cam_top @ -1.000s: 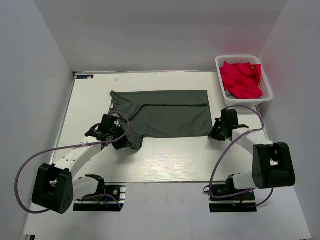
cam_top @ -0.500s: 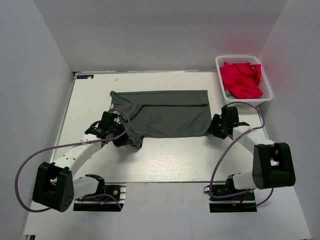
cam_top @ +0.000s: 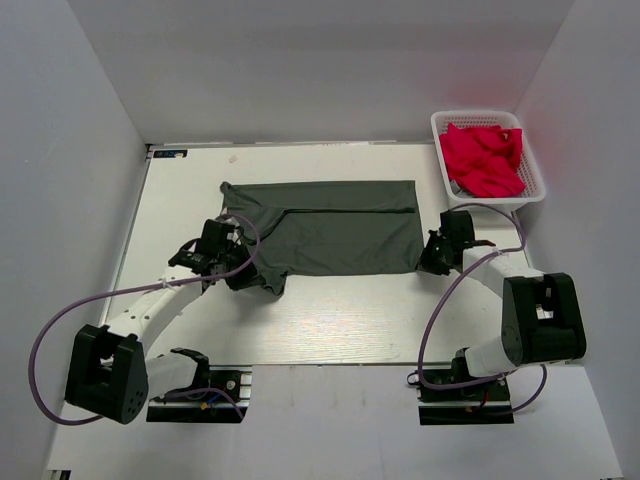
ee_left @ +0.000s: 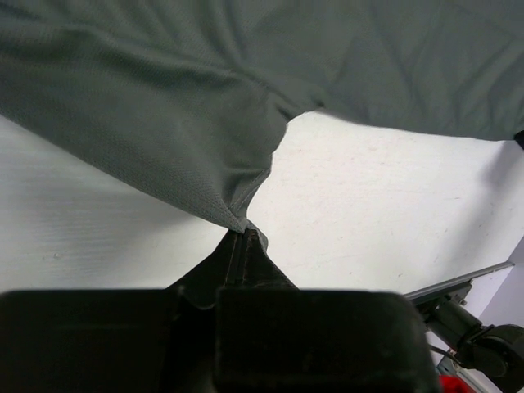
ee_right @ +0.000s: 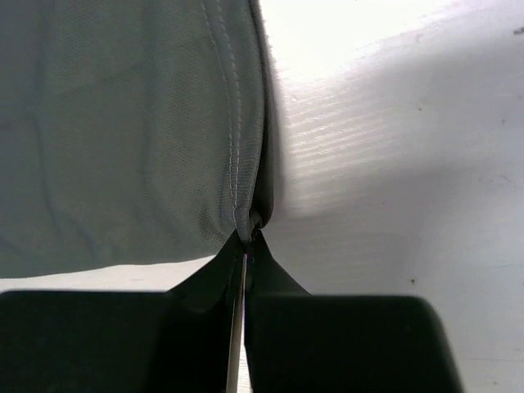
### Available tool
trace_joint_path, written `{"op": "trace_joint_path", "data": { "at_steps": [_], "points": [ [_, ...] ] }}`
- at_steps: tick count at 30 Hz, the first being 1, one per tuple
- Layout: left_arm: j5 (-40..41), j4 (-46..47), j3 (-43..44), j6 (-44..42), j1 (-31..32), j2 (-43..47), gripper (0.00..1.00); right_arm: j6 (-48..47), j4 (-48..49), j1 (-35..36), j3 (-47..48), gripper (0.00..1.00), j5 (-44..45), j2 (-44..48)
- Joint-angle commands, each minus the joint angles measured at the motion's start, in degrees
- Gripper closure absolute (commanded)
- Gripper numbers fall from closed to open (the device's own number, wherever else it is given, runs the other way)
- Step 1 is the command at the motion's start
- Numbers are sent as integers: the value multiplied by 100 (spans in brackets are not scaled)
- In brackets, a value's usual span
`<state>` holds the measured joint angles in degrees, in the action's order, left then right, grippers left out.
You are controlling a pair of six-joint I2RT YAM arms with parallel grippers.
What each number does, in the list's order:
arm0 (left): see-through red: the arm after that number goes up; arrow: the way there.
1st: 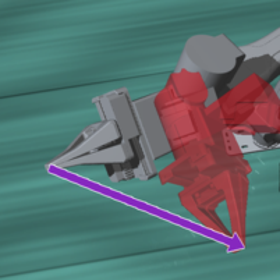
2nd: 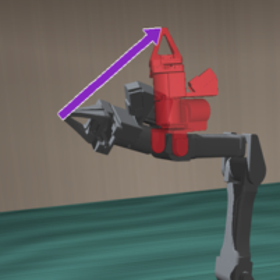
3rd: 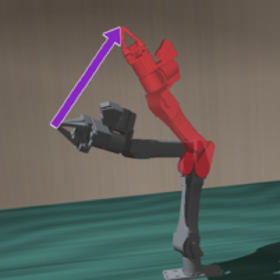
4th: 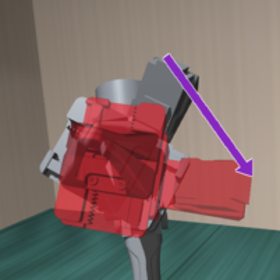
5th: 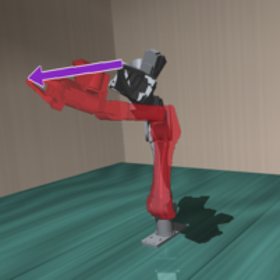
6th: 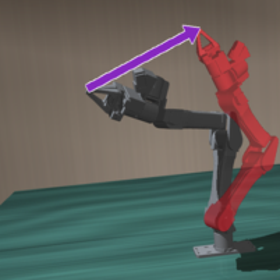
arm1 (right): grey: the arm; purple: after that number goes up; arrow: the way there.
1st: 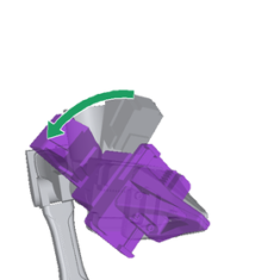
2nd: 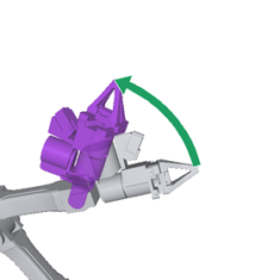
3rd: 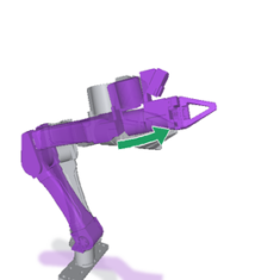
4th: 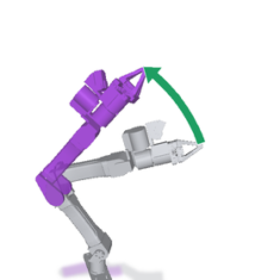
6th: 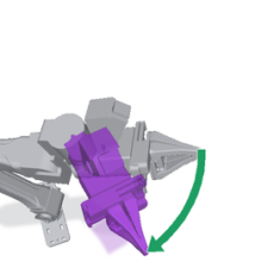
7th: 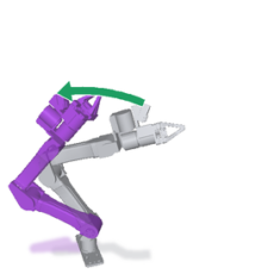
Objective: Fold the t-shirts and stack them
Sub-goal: Grap the side of the flattened tshirt closest away from the robot with both arms, then fold the other side of the tshirt into a rectangle
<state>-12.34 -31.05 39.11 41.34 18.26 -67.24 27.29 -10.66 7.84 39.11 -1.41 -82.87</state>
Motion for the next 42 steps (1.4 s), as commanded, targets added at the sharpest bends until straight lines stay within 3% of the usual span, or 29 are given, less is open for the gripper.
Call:
{"op": "trace_joint_path", "data": {
  "at_steps": [1, 6, 12, 26, 42],
  "points": [
    [-111, 256, 377, -91, -42, 27, 100, -13, 20, -10, 298, 100, -227, 140],
    [55, 257, 983, -91, -42, -394, 100, -83, -59, -1, 685, 100, -421, 61],
    [793, 81, 1686, -144, -94, -1008, 100, -83, -226, -10, 1150, 100, -457, -159],
    [1831, -165, 3480, -144, -375, -2205, 100, -215, -832, -19, 2784, 100, -114, -1090],
    [1796, -297, 5385, -425, -1026, -4252, 100, -215, -1614, -45, 5140, 100, 475, -2934]
  ]
}}
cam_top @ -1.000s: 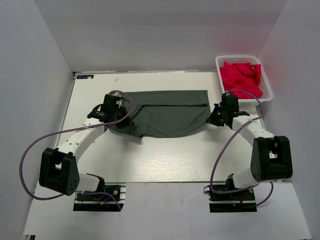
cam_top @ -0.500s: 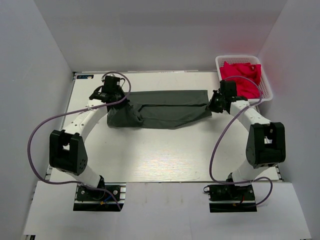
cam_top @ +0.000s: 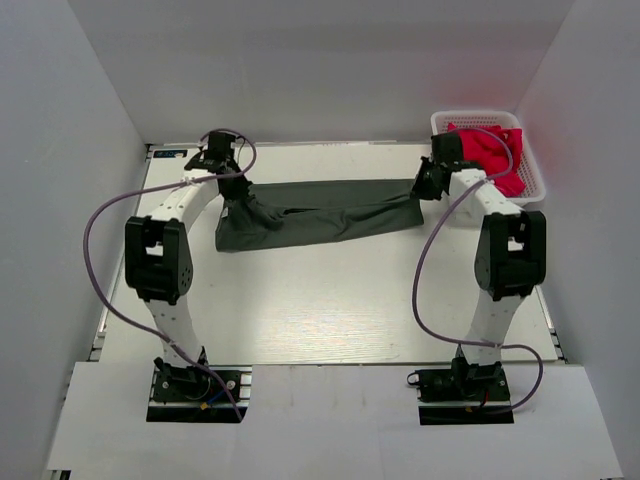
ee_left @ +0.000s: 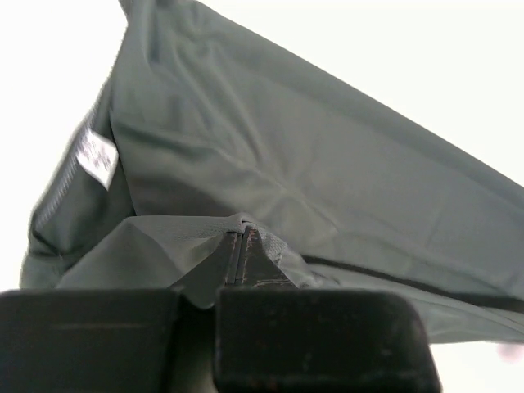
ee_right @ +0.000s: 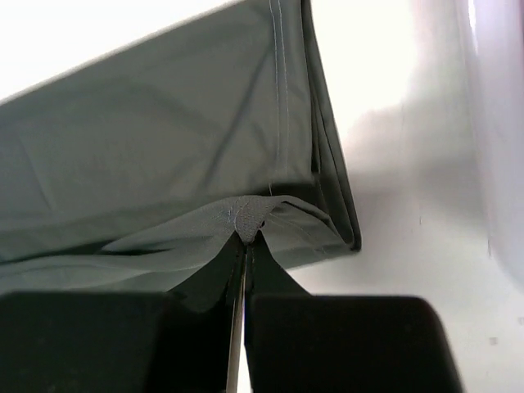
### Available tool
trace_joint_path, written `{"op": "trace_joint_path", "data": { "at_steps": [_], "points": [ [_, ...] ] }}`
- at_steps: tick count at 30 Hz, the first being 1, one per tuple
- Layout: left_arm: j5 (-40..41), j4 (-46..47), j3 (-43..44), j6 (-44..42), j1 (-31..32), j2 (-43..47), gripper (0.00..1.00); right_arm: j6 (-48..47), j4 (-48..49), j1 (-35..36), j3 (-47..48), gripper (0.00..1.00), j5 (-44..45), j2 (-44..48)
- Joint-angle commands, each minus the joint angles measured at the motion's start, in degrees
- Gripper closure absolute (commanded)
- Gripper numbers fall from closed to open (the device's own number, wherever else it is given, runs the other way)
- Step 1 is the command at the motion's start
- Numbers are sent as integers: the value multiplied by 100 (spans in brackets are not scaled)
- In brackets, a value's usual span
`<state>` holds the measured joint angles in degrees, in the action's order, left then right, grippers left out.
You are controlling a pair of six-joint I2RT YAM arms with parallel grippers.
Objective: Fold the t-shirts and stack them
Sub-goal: Fold the other side of the tshirt into a rectangle
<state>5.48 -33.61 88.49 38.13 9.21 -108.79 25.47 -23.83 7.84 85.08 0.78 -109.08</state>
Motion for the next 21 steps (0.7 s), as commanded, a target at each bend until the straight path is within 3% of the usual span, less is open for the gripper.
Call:
{"op": "trace_joint_path", "data": {
  "at_steps": [1, 2, 4, 5, 6, 7, 8, 10, 11, 13, 17, 21],
  "points": [
    [15, -41, 572, -104, -200, -377, 100, -16, -341, -63, 641, 100, 265, -403],
    [15, -93, 695, -104, -270, -527, 100, 19, -376, -45, 763, 100, 370, -569],
    [-133, -94, 1116, -104, -349, -844, 84, 89, -490, -71, 1115, 89, 467, -816],
    [-134, -146, 1275, -104, -428, -1193, 82, 98, -508, -72, 1325, 86, 572, -1000],
    [-187, -146, 1650, -43, -429, -1380, 72, 124, -534, -89, 1510, 80, 599, -1167],
    [-274, -199, 1889, -42, -516, -1573, 56, 124, -569, -89, 1703, 69, 608, -1273],
    [-353, -347, 2561, -42, -621, -1792, 33, 124, -613, -89, 1792, 49, 582, -1309],
    [-424, -962, 3198, 10, -675, -2347, 1, 63, -587, -72, 1995, 37, 512, -1345],
    [-538, -1146, 3532, 63, -745, -2435, 0, 37, -561, -72, 1986, 21, 459, -1275],
    [-705, -982, 3370, 63, -798, -2262, 0, -94, -326, -37, 1741, 10, 345, -1012],
    [-890, -218, 1695, -68, -798, -1289, 0, -315, 141, 51, 924, 10, -16, -397],
    [-986, 205, 645, -270, -649, -444, 0, -534, 633, 218, -16, 10, -455, 246]
  ]
}}
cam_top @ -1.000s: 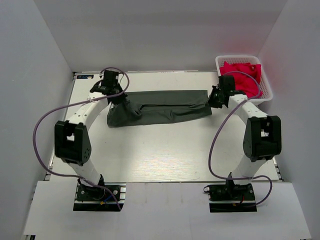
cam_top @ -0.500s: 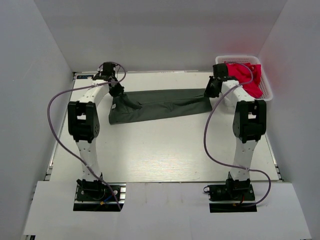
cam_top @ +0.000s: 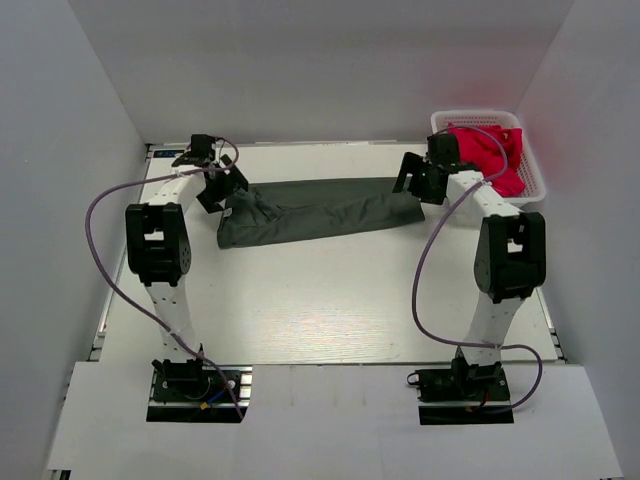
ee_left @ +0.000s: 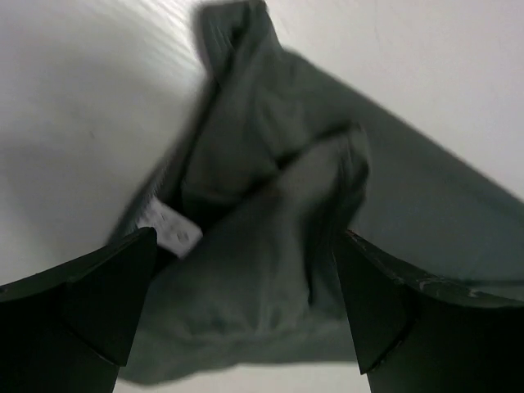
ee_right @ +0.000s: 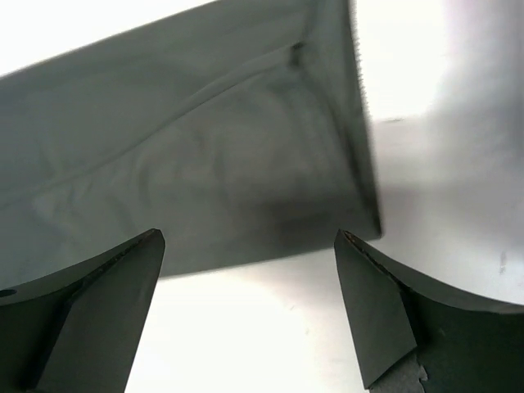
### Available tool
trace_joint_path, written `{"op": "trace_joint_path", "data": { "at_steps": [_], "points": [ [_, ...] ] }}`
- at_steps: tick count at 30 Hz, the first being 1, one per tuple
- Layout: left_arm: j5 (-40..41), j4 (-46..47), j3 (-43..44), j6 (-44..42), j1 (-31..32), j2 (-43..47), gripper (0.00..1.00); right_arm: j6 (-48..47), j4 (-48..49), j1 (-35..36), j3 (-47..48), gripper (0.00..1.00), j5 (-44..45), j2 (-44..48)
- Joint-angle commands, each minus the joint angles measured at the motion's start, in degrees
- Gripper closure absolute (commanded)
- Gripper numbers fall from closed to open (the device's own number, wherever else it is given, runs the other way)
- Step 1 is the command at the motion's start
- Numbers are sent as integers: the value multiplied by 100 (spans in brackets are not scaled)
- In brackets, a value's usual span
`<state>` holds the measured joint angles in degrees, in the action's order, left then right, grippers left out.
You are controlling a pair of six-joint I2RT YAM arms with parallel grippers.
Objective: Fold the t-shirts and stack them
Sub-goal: Fold the other side of the tshirt into a rectangle, then rotate the tshirt 90 degrees
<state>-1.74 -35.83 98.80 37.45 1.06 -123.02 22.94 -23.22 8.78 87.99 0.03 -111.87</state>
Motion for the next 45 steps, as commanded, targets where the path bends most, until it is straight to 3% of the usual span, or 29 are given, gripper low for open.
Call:
{"op": "trace_joint_path", "data": {
  "at_steps": [1, 7, 13, 17, 21, 22, 23, 24, 25, 27, 30, 32, 34, 35, 37, 42, 45],
  "points": [
    [-414, 593, -545, -264, 227, 1112, 0, -359, 625, 203, -404, 10, -486, 579],
    [-1188, 1236, -1398, -265, 421, 1448, 0, -387, 696, 283, -432, 10, -654, 255],
    [-1523, 1289, -1190, -151, 421, 570, 0, -246, 661, 247, 174, 10, -601, -616],
    [-1048, 956, -732, -28, 421, -28, 0, -158, 477, 238, 316, 10, -443, -950],
    [-688, 763, -161, 33, 316, -652, 0, 43, 318, 326, -446, 10, -294, -731],
    [-618, 762, 197, 34, 316, -801, 0, 244, 344, 379, -1476, 10, -302, -191],
    [-452, 701, 392, 34, 316, -950, 0, 298, 623, 449, -1912, 10, -354, 14],
    [-450, 701, 873, 34, 316, -1300, 0, 360, 722, 589, -2317, 10, -442, 243],
    [-450, 614, 1182, 34, 316, -1529, 0, 456, 784, 799, -3313, 10, -417, 767],
    [-502, 473, 2258, 112, 316, -2048, 0, 624, 495, 1081, -3857, 10, -425, 1482],
    [-1081, 436, 3509, 350, 368, -3103, 0, 861, 38, 1573, -4832, 10, -1142, 2343],
    [-1389, 1119, 3655, 561, 447, -3490, 0, 844, 151, 2311, -5202, 10, -1469, 2520],
    [-1888, 2301, 3418, 911, 639, -3570, 0, 643, 580, 2715, -5152, 10, -2180, 2434],
    [-2022, 2631, 3417, 991, 728, -3736, 0, 346, 686, 3526, -4742, 10, -2392, 2086],
    [-2085, 3080, 3985, 1202, 1008, -4227, 0, -485, 872, 4390, -3997, 10, -2682, 1419],
    [-1850, 3671, 4323, 1624, 1344, -4608, 0, -1151, 1370, 5264, -3104, 10, -3887, 677],
    [-1682, 3724, 4323, 1625, 1344, -4661, 0, -1300, 1346, 5494, -2779, 10, -3721, 684]
  ]
}}
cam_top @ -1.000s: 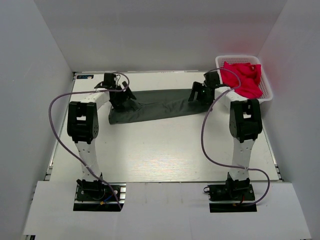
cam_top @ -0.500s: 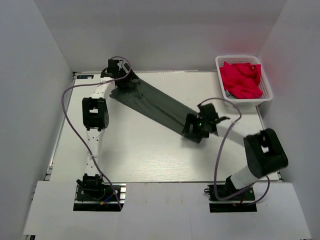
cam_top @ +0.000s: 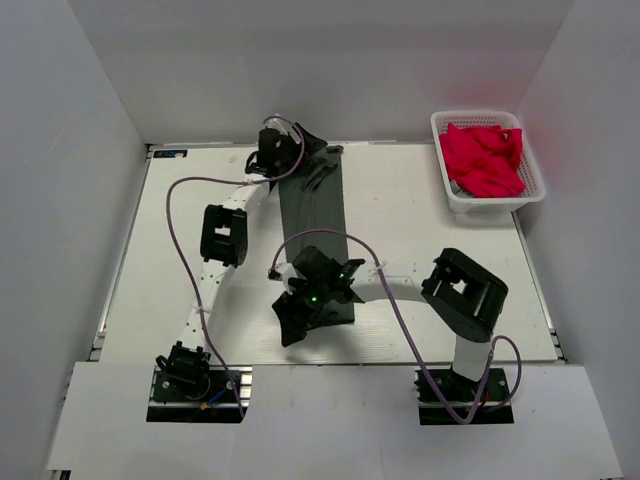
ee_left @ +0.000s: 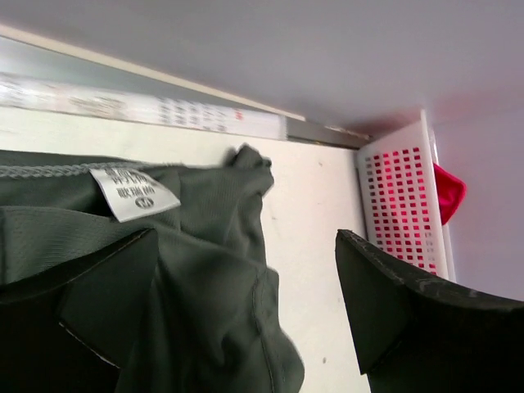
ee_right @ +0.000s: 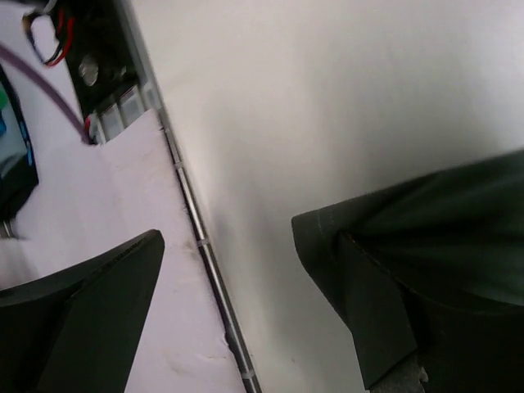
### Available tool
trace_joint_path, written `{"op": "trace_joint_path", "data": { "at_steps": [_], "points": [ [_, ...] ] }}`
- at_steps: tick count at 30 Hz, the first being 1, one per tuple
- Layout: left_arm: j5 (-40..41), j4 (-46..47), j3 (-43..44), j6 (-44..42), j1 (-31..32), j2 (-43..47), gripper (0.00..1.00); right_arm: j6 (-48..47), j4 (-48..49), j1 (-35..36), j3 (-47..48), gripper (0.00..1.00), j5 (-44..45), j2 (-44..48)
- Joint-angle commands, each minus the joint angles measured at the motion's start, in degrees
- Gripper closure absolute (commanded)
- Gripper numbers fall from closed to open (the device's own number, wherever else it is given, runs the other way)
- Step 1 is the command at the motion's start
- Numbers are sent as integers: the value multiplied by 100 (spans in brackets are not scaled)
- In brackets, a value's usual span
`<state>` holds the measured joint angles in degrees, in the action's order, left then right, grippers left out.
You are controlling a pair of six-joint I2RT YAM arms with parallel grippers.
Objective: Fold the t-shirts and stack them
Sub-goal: Rotate the tshirt 90 degrees
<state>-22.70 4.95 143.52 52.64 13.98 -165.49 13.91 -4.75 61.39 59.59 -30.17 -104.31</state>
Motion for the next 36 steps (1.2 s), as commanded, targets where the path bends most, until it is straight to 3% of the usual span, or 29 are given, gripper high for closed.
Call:
{"op": "trace_joint_path", "data": {
  "at_steps": [1, 8, 11, 17, 18, 22, 23, 26, 31, 33, 34, 35, 36],
  "points": [
    [468, -354, -149, 106, 105, -414, 0, -415, -448, 268, 61, 10, -666, -20],
    [881, 189, -351, 44, 105, -1, 0, -486, -597, 629, -43, 10, 239, 647],
    [978, 252, -70, 44, 105, -1, 0, -179, -272, 691, -526, 10, 1071, 1244],
    [794, 375, -70, -26, 105, 508, 0, 392, 396, 629, -1230, 10, 1900, 2388],
    [732, 375, -70, -130, 105, 700, 0, 489, 414, 638, -1248, 10, 2388, 2441],
    [425, -185, -70, -814, 105, 1413, 0, 1147, -138, 481, -1301, 10, 3868, 2653],
    [363, -370, -70, -991, 105, 1588, 0, 1758, -296, 445, -1388, 10, 4087, 2723],
    [310, -1284, -359, -1808, 105, 2431, 0, 2009, -307, 286, -1590, 10, 4203, 2933],
    [468, -2584, -1422, -2784, 290, 3680, 0, 2457, -622, 14, -1881, 10, 4492, 3294],
    [704, -3279, -2342, -2900, 403, 4406, 0, 2677, -1068, -179, -1890, 10, 4529, 3321],
    [705, -3333, -2886, -2900, 404, 4742, 0, 2696, -1185, -240, -1881, 10, 4416, 3338],
    [775, -3160, -4214, -2709, 474, 5119, 0, 2731, -1368, -363, -1899, 10, 4363, 3365],
    [776, -2906, -4967, -2628, 474, 5523, 0, 2748, -1457, -408, -1942, 10, 4301, 3434]
  ]
}}
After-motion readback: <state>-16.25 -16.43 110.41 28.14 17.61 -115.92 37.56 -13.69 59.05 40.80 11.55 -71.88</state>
